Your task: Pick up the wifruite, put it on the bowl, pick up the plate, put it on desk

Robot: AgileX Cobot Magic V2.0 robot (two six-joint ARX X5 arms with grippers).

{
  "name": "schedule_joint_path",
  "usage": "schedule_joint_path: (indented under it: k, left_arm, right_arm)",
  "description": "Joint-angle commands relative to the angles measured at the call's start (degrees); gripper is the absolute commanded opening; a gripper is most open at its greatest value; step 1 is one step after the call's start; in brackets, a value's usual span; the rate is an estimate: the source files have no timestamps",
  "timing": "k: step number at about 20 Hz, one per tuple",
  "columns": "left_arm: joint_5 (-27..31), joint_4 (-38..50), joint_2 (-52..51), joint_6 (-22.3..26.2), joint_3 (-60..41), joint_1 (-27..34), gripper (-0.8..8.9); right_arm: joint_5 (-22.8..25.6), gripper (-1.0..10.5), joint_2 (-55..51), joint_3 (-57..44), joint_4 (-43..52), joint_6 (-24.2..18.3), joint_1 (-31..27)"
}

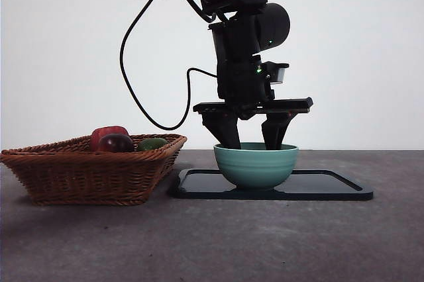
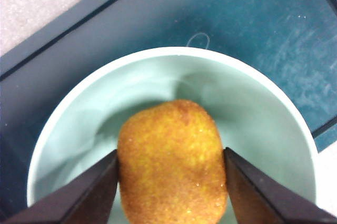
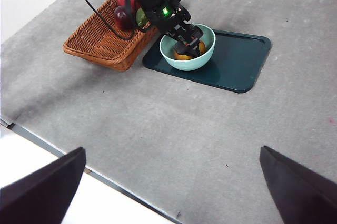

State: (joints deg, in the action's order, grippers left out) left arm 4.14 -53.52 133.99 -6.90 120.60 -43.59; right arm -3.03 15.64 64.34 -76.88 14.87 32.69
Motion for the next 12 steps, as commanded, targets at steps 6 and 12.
schedule_joint_path:
  k: [6, 12]
  left_arm:
    - [0.0, -4.8, 2.0, 1.9, 6.8, -0.2, 2.76]
    - [0.0, -15.8, 2.0, 2.1, 20.6, -0.2, 2.76]
  right_arm:
    - [0.1, 6.0, 0.2, 0.6, -4.1, 0.2, 0.4]
    - [0.3, 6.0, 0.2, 0.6, -4.1, 0.4, 0.4]
